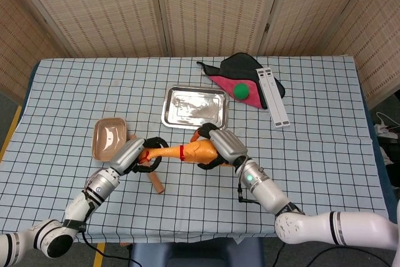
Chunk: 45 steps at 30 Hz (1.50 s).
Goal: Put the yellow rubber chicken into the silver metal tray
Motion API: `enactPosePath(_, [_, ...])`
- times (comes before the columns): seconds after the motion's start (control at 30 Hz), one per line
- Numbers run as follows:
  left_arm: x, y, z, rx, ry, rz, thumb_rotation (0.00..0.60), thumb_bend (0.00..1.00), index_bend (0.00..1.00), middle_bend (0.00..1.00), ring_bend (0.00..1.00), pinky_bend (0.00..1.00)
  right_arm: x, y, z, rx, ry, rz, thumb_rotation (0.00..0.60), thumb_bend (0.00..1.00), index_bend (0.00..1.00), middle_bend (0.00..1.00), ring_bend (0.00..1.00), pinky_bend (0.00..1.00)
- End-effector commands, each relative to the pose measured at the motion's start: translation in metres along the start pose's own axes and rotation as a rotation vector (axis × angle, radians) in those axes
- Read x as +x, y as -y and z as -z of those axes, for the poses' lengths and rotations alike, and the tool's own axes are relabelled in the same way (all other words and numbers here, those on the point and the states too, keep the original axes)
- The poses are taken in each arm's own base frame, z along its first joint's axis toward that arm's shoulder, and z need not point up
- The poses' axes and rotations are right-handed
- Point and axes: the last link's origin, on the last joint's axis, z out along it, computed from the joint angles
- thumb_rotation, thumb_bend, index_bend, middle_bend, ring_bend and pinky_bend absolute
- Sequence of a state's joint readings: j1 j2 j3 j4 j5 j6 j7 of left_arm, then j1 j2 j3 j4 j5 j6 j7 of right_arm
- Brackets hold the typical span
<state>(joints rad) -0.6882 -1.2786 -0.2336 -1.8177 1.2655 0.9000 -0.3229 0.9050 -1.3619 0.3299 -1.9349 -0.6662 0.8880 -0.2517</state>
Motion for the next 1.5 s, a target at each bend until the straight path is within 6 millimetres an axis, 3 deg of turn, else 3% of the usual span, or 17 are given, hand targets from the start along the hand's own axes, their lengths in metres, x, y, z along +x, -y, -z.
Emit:
enactPosePath(0.03, [0.0,0.002,0.0,0.007,0.003,-0.003,0.6,0.95,0.67,0.59,0.42,0.53,-0.002,0.001,-0.001,0.024,-0.012,-0.009,0.6,0.17,0.68,0.51,0.59,0.86])
enactPosePath(0.13, [0.001,0.005,-0.001,0.017,0.002,0.003,0.6,0.95,0.67,0.58,0.42,0.53,-0.002,0.001,0.001,0.048,-0.034,0.006,0.6,0.25,0.93,0.68,0.76,1.0])
enactPosePath(0.2, [0.002,0.007,-0.002,0.023,0.001,0.006,0.6,0.95,0.67,0.59,0.42,0.53,-0.002,-0.001,0.003,0.067,-0.041,0.035,0.6,0.29,0.99,0.74,0.82,1.0])
enactPosePath(0.5, [0.002,0.008,-0.002,0.031,0.004,0.005,0.6,0.96,0.67,0.59,0.42,0.53,-0.006,-0.001,0.01,0.11,-0.057,0.068,0.6,0.35,1.0,0.78,0.9,1.0])
enactPosePath(0.57, [0.004,0.008,-0.002,0.031,-0.002,0.006,0.6,0.96,0.67,0.59,0.42,0.53,-0.008,-0.002,0.013,0.107,-0.044,0.049,0.6,0.35,0.92,0.75,0.81,1.0])
enactPosePath(0.6, [0.004,0.008,-0.002,0.032,-0.004,0.007,0.6,0.96,0.67,0.59,0.42,0.53,-0.008,-0.003,0.015,0.107,-0.027,0.044,0.6,0.33,0.78,0.67,0.68,0.93])
enactPosePath(0.67, [0.006,0.009,-0.001,0.037,-0.008,0.008,0.6,0.96,0.67,0.59,0.42,0.53,-0.006,-0.006,0.017,0.097,0.012,0.055,0.6,0.27,0.33,0.37,0.36,0.68])
enactPosePath(0.7, [0.006,0.01,-0.001,0.041,-0.009,0.007,0.6,0.96,0.67,0.59,0.42,0.53,-0.004,-0.007,0.018,0.092,0.026,0.055,0.6,0.23,0.14,0.2,0.2,0.5])
enactPosePath(0.73, [0.007,0.011,-0.001,0.044,-0.01,0.006,0.6,0.96,0.67,0.59,0.42,0.53,-0.002,-0.008,0.019,0.09,0.031,0.054,0.6,0.19,0.02,0.07,0.07,0.34])
enactPosePath(0.83, [0.008,0.014,0.0,0.056,-0.002,-0.007,0.6,0.97,0.67,0.59,0.42,0.53,0.004,-0.008,0.022,0.098,0.031,0.052,0.6,0.11,0.0,0.0,0.0,0.11])
enactPosePath(0.93, [0.011,0.02,0.002,0.069,-0.011,-0.019,0.6,0.97,0.67,0.59,0.42,0.53,0.008,-0.009,0.027,0.106,0.033,0.059,0.6,0.07,0.0,0.0,0.0,0.01])
enactPosePath(1.17, [0.015,0.023,0.004,0.075,-0.011,-0.01,0.6,0.97,0.67,0.59,0.42,0.53,0.013,-0.009,0.033,0.114,0.038,0.06,0.6,0.06,0.0,0.0,0.0,0.0])
enactPosePath(1.5, [0.012,0.013,0.012,0.044,0.011,-0.002,0.6,0.97,0.67,0.59,0.42,0.53,0.004,-0.017,0.021,0.081,-0.006,0.132,0.6,0.06,0.0,0.0,0.0,0.0])
